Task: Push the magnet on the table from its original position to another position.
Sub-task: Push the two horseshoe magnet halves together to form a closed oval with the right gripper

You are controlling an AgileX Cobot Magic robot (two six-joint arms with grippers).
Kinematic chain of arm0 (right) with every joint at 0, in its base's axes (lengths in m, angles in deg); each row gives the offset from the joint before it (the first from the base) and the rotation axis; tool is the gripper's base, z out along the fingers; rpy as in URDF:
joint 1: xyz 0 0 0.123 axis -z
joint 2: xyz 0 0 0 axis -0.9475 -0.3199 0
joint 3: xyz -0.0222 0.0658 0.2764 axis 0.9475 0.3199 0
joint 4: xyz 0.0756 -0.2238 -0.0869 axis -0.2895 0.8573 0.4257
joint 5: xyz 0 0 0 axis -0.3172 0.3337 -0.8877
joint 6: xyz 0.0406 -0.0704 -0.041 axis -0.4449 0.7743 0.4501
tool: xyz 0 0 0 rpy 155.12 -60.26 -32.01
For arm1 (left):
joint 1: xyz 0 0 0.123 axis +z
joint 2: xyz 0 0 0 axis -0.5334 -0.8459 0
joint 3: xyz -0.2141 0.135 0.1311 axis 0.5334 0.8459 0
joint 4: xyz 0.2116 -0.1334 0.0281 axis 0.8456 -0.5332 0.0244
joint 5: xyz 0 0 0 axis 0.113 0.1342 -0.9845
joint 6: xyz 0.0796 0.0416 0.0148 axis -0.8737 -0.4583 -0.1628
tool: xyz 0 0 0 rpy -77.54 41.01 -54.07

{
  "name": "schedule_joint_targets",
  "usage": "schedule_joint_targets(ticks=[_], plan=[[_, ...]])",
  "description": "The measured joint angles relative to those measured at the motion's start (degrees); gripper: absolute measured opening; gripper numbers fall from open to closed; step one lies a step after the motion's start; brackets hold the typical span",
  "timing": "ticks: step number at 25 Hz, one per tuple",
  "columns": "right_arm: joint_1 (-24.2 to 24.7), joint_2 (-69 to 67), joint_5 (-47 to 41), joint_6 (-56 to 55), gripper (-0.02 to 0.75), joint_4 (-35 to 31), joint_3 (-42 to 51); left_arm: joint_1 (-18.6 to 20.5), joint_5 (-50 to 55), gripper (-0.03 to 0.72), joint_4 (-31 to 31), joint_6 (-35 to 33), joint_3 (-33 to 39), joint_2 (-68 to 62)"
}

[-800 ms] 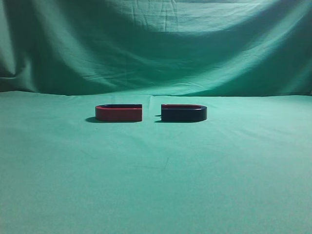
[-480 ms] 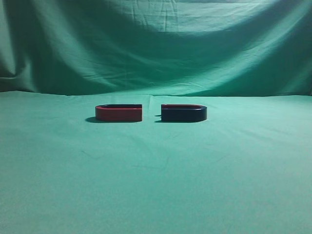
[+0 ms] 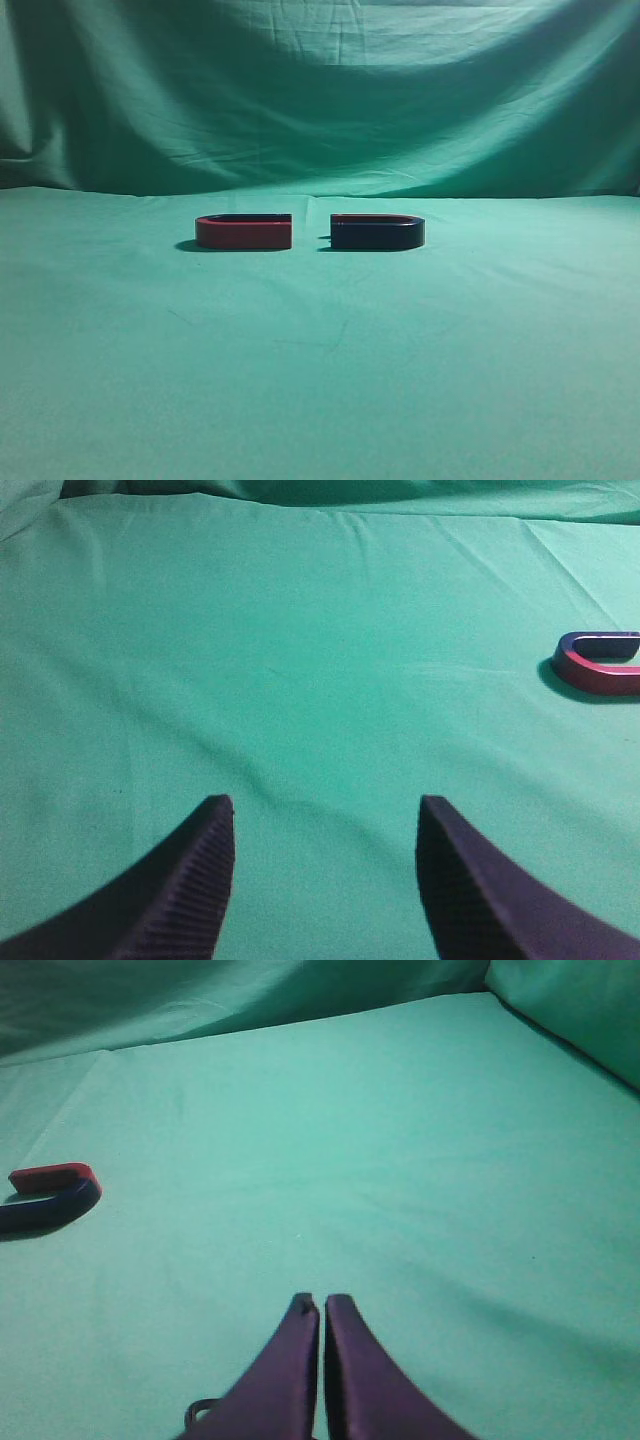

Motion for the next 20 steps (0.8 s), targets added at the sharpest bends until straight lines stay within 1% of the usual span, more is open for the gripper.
schedule_joint_targets(ticks=[10,13,16,17,18,20], plan=[[0.0,0.0,1.1,-0.1,0.000,0.1,0.0,0.0,0.0,0.372,0.0,0.0,0.0,0.0],[0.0,0.0,9.1,-0.6,0.000,-2.7,0.1,0.0,0.0,0.372,0.0,0.0,0.0,0.0],[0.0,0.0,22.3,-0.7,0.000,-3.1,0.1,0.0,0.0,0.372,0.0,0.0,0.0,0.0],[0.0,0.0,24.5,-0.7,0.000,-3.0,0.1,0.0,0.0,0.372,0.0,0.0,0.0,0.0],[0.0,0.0,25.1,-0.7,0.000,-2.9,-0.4,0.0,0.0,0.372,0.0,0.0,0.0,0.0],[0.0,0.0,22.6,0.3,0.000,-2.1,-3.3,0.0,0.0,0.372,0.0,0.0,0.0,0.0]])
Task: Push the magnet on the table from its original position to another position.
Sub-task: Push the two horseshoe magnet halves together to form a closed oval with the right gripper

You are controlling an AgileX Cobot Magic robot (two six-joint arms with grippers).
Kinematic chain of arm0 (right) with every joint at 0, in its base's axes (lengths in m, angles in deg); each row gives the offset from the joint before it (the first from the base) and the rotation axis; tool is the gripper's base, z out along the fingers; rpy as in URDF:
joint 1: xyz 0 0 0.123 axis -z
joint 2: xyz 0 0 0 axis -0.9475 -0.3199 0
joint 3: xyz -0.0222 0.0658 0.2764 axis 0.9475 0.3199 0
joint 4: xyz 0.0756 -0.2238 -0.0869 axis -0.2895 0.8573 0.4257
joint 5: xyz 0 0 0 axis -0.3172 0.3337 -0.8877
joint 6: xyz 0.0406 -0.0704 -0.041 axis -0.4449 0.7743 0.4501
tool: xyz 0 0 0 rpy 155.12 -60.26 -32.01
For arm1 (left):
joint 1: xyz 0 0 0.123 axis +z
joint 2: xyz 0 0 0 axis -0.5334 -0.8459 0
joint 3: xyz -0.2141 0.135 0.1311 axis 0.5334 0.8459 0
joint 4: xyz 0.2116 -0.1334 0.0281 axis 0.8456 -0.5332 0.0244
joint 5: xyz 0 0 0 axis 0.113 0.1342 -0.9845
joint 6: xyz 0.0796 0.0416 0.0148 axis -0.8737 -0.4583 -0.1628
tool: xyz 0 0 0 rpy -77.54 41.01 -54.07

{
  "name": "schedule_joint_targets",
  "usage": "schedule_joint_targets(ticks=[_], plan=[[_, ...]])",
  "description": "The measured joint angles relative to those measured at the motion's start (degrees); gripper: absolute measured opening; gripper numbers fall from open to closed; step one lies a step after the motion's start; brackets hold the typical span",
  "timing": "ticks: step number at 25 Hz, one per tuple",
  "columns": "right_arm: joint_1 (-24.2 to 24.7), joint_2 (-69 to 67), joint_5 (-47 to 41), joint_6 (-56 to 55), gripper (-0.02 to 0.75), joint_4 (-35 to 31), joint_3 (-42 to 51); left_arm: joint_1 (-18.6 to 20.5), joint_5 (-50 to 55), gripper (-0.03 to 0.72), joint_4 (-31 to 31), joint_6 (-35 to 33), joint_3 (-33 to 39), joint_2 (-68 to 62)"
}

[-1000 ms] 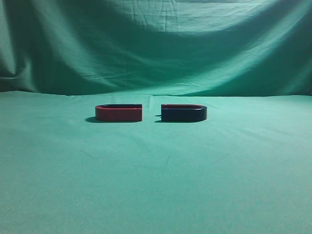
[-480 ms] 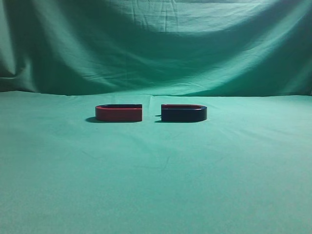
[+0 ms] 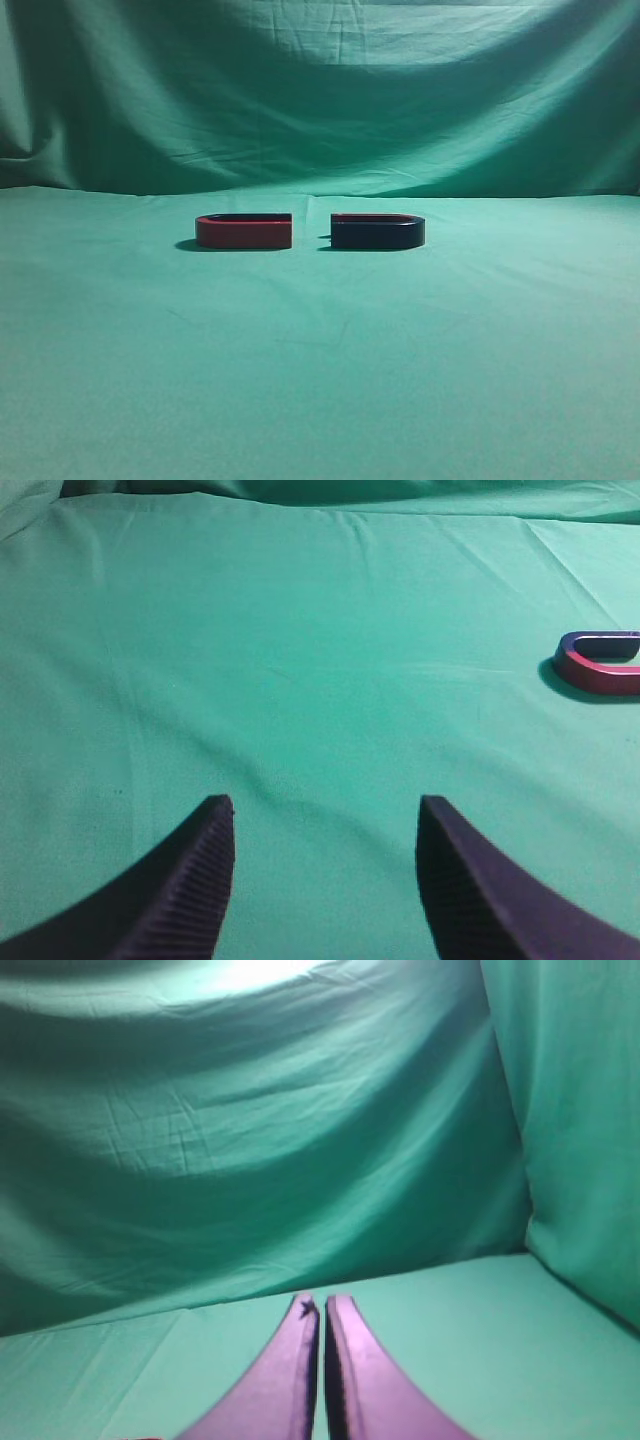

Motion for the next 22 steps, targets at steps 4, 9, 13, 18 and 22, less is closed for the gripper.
schedule_joint_targets(ticks=[4,9,13,18,22], plan=[[0.0,-5.9,-8.1,3.9,0.000,2.2,-9.7,0.0,0.0,0.372,0.0,0.0,0.0,0.0],[0.0,-20.4,-19.8,4.5,0.000,3.5,-20.7,0.0,0.0,0.372,0.0,0.0,0.0,0.0],[0.0,-33.2,-33.7,4.6,0.000,1.5,-29.0,0.0,0.0,0.372,0.0,0.0,0.0,0.0],[0.0,-45.5,-49.5,9.7,0.000,-3.0,-39.6,0.0,0.0,0.372,0.0,0.0,0.0,0.0],[0.0,-54.0,-55.5,11.2,0.000,-5.1,-45.8,0.0,0.0,0.372,0.0,0.0,0.0,0.0]])
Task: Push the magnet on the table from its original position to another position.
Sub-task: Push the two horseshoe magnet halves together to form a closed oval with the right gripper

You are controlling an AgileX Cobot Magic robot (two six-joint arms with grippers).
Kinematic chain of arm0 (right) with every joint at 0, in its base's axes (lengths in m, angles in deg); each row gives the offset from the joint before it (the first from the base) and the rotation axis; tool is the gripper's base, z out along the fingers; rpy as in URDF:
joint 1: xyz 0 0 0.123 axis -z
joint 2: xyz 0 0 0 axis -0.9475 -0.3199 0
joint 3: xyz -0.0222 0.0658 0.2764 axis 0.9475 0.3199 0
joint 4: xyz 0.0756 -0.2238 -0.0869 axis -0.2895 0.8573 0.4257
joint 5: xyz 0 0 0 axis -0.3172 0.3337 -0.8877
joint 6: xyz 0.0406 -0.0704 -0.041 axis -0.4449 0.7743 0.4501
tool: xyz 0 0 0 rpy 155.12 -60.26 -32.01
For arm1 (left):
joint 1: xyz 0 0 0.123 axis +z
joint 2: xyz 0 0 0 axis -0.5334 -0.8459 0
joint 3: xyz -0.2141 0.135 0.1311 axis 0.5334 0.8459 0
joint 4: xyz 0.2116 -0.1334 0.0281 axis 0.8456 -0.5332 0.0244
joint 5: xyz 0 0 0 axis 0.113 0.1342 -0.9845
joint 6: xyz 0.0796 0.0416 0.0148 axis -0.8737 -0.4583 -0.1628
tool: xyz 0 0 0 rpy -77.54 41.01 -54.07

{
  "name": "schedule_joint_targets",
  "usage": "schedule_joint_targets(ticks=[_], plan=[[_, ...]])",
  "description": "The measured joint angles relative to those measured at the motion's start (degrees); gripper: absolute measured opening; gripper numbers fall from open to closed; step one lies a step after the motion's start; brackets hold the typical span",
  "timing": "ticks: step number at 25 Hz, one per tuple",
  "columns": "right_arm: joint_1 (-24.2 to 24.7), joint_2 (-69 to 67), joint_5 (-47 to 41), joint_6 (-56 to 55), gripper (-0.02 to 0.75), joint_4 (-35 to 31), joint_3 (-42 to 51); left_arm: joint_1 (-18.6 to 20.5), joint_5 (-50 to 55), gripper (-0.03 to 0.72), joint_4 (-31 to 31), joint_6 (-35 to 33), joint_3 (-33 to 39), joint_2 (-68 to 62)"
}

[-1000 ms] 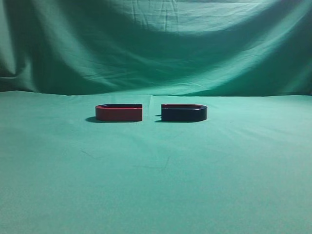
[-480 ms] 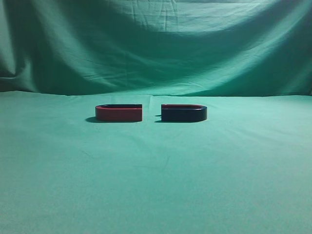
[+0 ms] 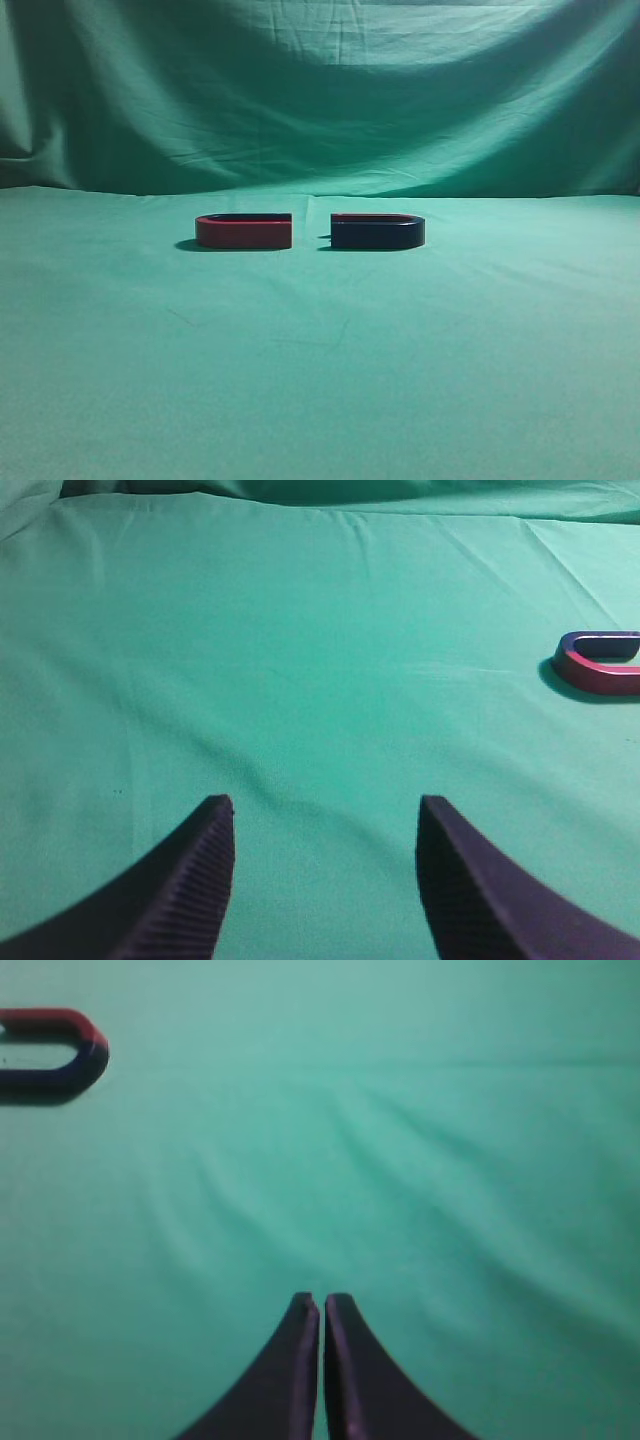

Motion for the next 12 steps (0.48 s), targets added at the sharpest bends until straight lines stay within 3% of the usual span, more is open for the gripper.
schedule_joint_targets(ticks=[5,12], plan=[[-2.1,-8.4,-3.9,2.1,0.000,-6.9,-4.6,0.0,0.0,0.372,0.0,0.0,0.0,0.0],[-13.7,-19.1,-1.2,2.3,0.000,-7.0,-6.6,0.0,0.0,0.372,0.0,0.0,0.0,0.0]])
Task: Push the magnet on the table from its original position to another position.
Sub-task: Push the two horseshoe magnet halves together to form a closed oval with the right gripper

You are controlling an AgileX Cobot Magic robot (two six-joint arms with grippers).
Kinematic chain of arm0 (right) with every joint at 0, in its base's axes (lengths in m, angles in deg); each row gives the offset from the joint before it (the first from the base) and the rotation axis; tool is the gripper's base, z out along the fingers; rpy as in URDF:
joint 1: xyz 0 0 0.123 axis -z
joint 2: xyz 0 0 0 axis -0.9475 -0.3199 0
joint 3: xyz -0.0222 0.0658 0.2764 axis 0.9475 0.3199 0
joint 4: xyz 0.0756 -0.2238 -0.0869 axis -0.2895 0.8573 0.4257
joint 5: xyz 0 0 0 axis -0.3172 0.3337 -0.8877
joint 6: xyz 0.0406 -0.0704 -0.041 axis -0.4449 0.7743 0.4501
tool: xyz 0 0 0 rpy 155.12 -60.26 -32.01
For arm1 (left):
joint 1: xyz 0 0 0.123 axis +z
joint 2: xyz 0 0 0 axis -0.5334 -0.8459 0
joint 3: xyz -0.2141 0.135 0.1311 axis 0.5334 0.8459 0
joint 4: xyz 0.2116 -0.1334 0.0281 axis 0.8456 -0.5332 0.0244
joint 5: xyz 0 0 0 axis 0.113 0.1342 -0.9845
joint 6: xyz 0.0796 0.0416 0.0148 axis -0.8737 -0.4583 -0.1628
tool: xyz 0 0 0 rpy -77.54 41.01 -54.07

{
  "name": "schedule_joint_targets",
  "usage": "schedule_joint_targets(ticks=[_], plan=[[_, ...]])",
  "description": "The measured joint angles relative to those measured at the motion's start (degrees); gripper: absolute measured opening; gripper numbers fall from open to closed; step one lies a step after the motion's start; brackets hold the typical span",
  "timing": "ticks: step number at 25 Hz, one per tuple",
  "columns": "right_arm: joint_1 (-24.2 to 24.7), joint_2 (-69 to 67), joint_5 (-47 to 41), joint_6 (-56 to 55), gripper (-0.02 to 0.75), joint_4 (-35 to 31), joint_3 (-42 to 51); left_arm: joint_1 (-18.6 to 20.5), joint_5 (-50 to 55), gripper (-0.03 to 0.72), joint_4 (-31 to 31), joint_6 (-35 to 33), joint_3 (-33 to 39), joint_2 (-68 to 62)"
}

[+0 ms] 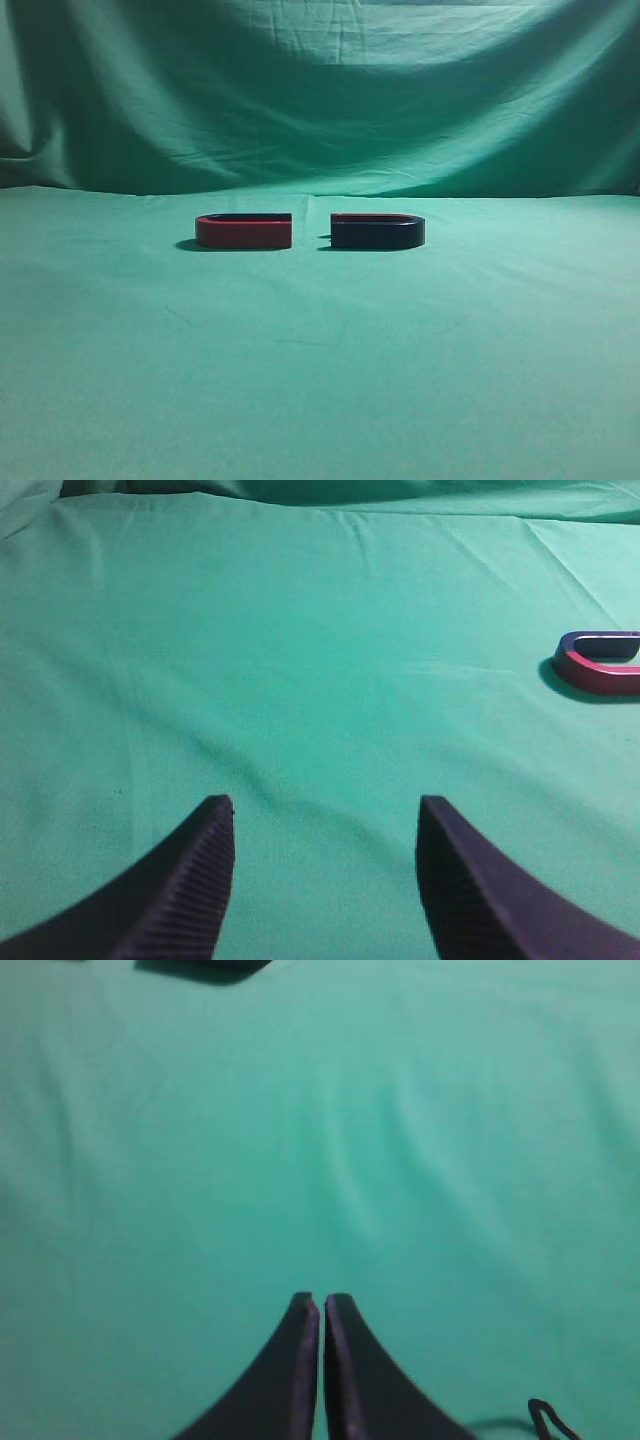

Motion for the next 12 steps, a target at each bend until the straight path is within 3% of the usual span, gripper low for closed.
schedule_joint_targets(ticks=[6,12], plan=[[-5.5,-13.3,0.0,-6.3,0.000,7.2,-9.6,0.0,0.0,0.372,0.0,0.0,0.0,0.0],[-6.6,-24.8,0.0,-12.6,0.000,11.4,-19.6,0.0,0.0,0.372,0.0,0.0,0.0,0.0]])
